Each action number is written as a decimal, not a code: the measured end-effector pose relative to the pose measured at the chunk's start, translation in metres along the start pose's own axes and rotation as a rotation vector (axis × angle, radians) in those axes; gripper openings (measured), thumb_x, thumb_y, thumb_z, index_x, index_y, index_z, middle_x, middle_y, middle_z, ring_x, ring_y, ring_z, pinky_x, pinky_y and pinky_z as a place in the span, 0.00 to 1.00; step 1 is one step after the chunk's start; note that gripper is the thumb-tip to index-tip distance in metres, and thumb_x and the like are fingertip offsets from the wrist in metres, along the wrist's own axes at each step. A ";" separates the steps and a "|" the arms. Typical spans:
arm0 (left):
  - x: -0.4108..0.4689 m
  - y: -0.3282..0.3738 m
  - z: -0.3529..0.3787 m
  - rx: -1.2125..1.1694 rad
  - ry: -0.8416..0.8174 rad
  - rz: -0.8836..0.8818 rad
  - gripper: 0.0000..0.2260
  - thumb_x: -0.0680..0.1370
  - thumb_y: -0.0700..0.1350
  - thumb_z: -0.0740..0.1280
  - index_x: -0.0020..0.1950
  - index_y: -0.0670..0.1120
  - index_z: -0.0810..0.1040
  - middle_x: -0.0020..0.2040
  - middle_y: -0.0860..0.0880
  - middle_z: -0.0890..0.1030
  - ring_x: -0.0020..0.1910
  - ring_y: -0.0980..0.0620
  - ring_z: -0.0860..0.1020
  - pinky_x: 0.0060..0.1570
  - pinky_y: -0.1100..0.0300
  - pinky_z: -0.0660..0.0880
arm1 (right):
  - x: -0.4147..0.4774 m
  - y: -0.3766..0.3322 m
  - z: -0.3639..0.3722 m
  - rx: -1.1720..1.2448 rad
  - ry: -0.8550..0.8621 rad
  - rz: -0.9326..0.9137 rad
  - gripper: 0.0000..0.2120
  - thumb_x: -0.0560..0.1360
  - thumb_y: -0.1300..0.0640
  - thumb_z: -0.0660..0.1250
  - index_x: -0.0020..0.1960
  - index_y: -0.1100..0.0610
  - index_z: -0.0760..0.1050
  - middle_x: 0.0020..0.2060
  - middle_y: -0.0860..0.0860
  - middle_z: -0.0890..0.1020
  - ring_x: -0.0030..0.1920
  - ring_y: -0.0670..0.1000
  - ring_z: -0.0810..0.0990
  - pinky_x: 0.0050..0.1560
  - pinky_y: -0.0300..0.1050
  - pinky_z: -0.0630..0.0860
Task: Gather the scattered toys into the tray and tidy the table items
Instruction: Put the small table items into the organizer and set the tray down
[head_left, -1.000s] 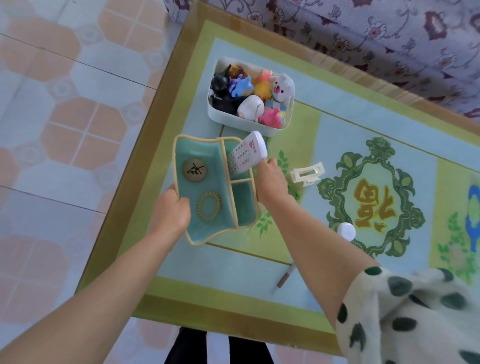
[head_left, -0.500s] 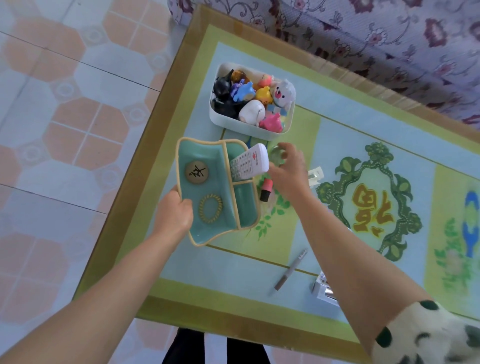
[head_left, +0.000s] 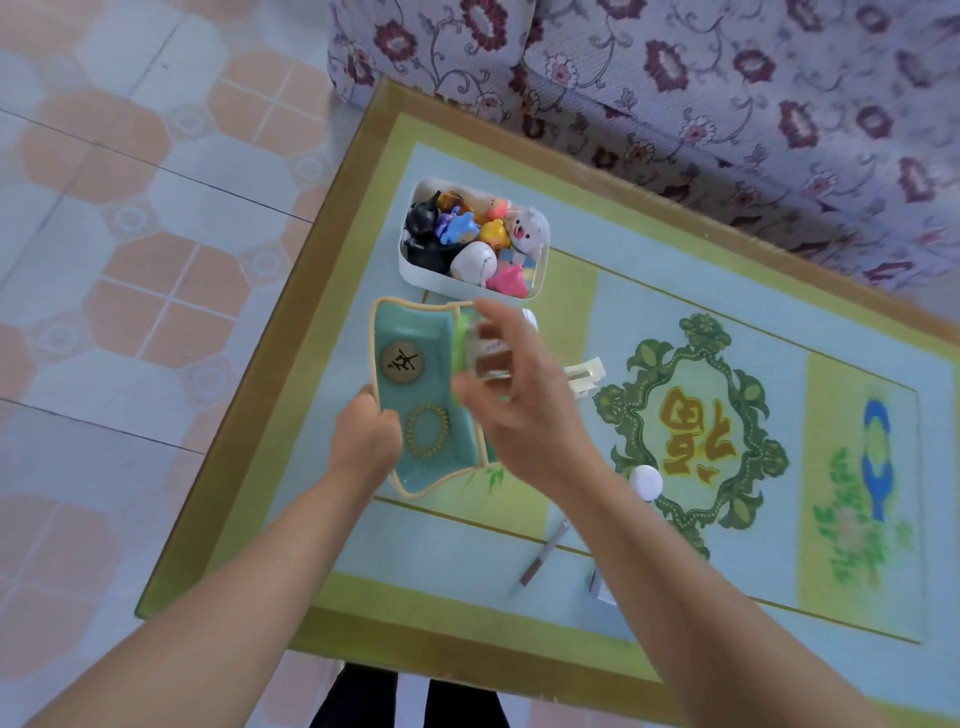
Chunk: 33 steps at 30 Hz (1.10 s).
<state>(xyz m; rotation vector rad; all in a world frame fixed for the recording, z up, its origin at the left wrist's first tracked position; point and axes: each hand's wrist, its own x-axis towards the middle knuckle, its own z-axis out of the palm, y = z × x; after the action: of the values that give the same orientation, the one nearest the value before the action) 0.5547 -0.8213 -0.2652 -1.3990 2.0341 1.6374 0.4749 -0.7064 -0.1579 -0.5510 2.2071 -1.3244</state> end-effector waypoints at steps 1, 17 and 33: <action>-0.001 0.002 0.001 0.007 0.001 -0.011 0.16 0.67 0.42 0.57 0.52 0.43 0.76 0.50 0.40 0.81 0.50 0.37 0.78 0.52 0.43 0.76 | 0.000 0.003 0.010 -0.066 -0.029 0.033 0.25 0.73 0.64 0.67 0.69 0.53 0.67 0.57 0.51 0.75 0.52 0.50 0.77 0.53 0.49 0.77; -0.009 -0.014 0.017 0.025 -0.016 -0.030 0.11 0.72 0.37 0.55 0.50 0.43 0.74 0.45 0.42 0.79 0.45 0.39 0.78 0.46 0.46 0.78 | 0.028 0.080 0.084 -0.805 -0.372 0.186 0.10 0.74 0.65 0.64 0.55 0.61 0.70 0.52 0.59 0.75 0.46 0.61 0.79 0.39 0.50 0.71; 0.009 -0.015 -0.003 -0.025 0.072 -0.039 0.12 0.71 0.36 0.59 0.52 0.42 0.76 0.46 0.42 0.80 0.45 0.39 0.78 0.42 0.49 0.77 | -0.002 0.043 0.042 -0.711 -0.194 -0.132 0.09 0.71 0.70 0.61 0.50 0.64 0.74 0.47 0.58 0.75 0.40 0.62 0.77 0.37 0.54 0.72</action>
<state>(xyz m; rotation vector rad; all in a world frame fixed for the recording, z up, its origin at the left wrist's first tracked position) 0.5620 -0.8278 -0.2799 -1.5176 2.0182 1.6251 0.4988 -0.7149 -0.2124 -1.0415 2.4682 -0.4681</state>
